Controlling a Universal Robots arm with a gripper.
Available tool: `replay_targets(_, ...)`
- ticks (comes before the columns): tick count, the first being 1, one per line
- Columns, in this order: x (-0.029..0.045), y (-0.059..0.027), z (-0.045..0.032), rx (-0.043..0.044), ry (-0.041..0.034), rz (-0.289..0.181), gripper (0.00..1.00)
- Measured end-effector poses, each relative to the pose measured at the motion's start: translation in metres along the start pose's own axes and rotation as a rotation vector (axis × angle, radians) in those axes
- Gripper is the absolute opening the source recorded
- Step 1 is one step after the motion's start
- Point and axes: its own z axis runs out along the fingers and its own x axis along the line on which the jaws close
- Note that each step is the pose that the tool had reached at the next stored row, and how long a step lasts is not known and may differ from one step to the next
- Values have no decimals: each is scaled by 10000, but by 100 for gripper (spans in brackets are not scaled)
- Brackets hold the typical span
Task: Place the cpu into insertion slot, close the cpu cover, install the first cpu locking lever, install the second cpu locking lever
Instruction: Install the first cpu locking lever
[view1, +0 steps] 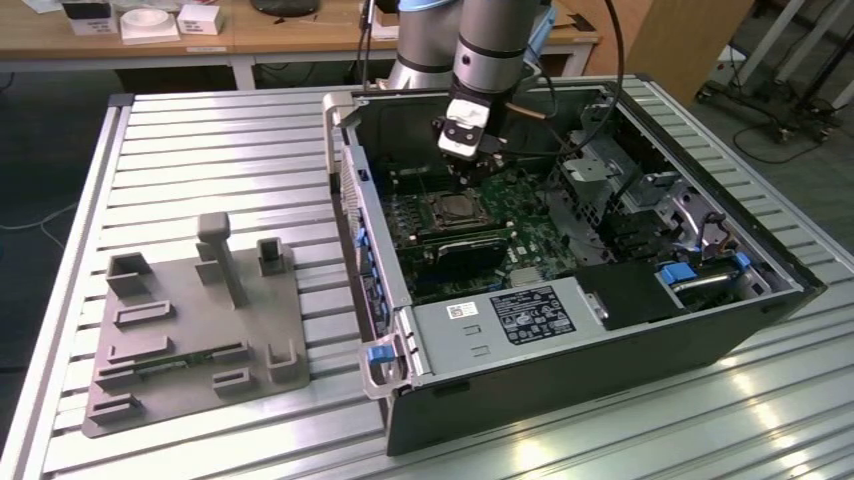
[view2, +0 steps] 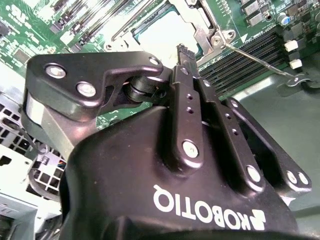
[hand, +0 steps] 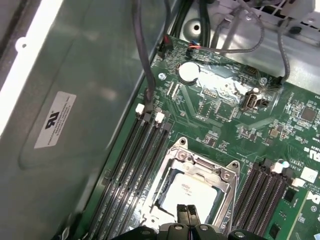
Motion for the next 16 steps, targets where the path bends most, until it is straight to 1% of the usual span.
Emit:
replay_targets(11, 0, 0, 0, 2, 2, -72, 10)
replay_targets(13, 0, 0, 0, 4, 5, -183, 10)
replay_targets(16, 0, 0, 0, 12, 16, -615, 10)
